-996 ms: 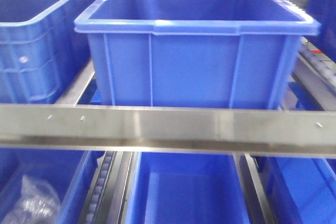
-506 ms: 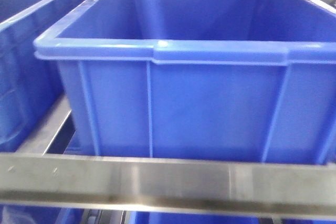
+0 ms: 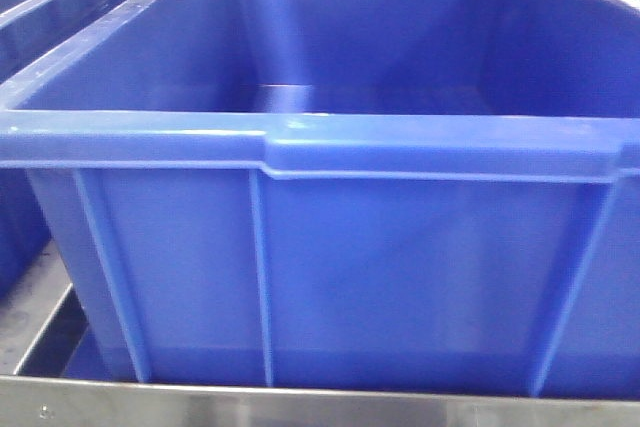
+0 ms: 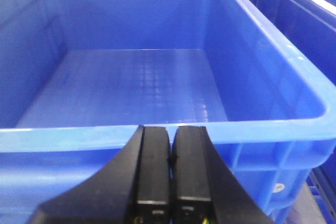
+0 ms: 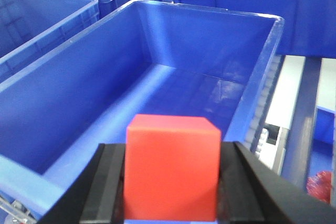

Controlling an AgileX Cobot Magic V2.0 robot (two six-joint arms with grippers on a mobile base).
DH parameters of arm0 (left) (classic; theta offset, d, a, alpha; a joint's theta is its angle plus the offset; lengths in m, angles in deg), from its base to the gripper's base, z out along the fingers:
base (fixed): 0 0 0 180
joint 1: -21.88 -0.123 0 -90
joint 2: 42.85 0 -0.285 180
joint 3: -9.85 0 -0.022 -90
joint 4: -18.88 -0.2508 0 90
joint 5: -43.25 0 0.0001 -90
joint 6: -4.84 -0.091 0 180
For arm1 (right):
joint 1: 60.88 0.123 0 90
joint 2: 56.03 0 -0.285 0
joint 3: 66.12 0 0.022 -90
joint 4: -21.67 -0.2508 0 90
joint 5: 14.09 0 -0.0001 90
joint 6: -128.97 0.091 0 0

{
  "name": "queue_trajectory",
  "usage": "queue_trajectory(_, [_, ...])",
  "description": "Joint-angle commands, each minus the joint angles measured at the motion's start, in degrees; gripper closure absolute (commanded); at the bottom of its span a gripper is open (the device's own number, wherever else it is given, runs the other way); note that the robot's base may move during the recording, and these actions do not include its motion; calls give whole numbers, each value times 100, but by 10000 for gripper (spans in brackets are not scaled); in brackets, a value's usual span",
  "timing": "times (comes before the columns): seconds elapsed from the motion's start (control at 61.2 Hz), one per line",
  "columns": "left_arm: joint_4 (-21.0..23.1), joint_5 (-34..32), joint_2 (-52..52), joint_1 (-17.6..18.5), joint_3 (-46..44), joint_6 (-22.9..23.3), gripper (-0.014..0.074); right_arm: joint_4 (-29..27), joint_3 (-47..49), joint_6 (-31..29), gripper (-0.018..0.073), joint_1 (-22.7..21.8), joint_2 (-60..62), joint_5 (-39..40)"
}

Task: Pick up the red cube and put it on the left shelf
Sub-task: 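Align the base in front of the empty blue bin on the shelf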

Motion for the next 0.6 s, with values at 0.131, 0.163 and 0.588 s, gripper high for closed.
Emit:
queue_trajectory(0.131, [29, -494, 94, -3, 132, 5, 495, -1, 150, -48, 450, -36, -66, 515])
queue_trajectory(0.163, [29, -494, 94, -3, 132, 5, 495, -1, 150, -48, 450, -36, -66, 515])
queue_trajectory(0.588, [29, -494, 94, -3, 132, 5, 495, -1, 150, -48, 450, -36, -66, 515])
